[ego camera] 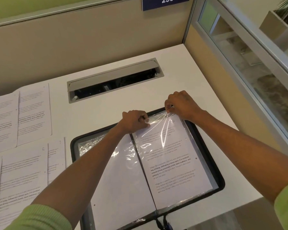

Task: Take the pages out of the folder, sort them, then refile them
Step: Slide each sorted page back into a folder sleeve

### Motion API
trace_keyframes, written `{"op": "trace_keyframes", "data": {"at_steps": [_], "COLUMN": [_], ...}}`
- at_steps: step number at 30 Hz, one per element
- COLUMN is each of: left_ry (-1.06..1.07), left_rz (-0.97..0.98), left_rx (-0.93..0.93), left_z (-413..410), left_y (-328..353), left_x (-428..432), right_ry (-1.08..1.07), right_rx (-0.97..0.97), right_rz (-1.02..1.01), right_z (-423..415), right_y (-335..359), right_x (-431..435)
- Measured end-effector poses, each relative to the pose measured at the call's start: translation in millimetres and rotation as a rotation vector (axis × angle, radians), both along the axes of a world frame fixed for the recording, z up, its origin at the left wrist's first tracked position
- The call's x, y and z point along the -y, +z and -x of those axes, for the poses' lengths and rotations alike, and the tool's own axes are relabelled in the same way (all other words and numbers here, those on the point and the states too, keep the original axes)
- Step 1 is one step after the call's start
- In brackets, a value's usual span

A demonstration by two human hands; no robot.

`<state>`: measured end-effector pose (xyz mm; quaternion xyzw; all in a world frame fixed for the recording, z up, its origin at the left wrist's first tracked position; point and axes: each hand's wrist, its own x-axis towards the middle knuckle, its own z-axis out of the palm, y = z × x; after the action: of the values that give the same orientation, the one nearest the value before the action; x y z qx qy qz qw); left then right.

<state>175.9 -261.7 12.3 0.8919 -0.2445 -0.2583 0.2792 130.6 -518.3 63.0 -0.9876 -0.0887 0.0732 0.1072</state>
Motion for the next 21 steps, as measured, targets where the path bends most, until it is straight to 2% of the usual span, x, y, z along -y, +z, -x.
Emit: {"op": "trace_keyframes", "data": {"at_steps": [7,11,15,18,21], "left_ry": [-0.046,0.086,0.143,0.098,0.036], "left_rz": [-0.034,0.019,0.116,0.092,0.052], "left_rx": [0.062,0.295,0.382,0.398,0.399], "left_z": [6.0,43.5,110.6,149.0,169.3], "left_y": [6.2,0.2,-23.1,-44.8,-56.7], "left_x": [6.9,4.6,-9.5,-11.7,-6.9], "right_ry": [-0.049,-0.220,-0.440,-0.454,-0.432], "right_rx": [0.055,0.086,0.240,0.154,0.085], "right_rz": [-0.016,-0.113,-0.319,-0.385,-0.309], "right_z": [5.1,27.7,100.5,174.8,236.1], "right_y": [-12.1,-23.9,-28.9,-42.1,-72.0], "right_x": [1.6,-2.4,-44.4,-105.3,-147.6]}}
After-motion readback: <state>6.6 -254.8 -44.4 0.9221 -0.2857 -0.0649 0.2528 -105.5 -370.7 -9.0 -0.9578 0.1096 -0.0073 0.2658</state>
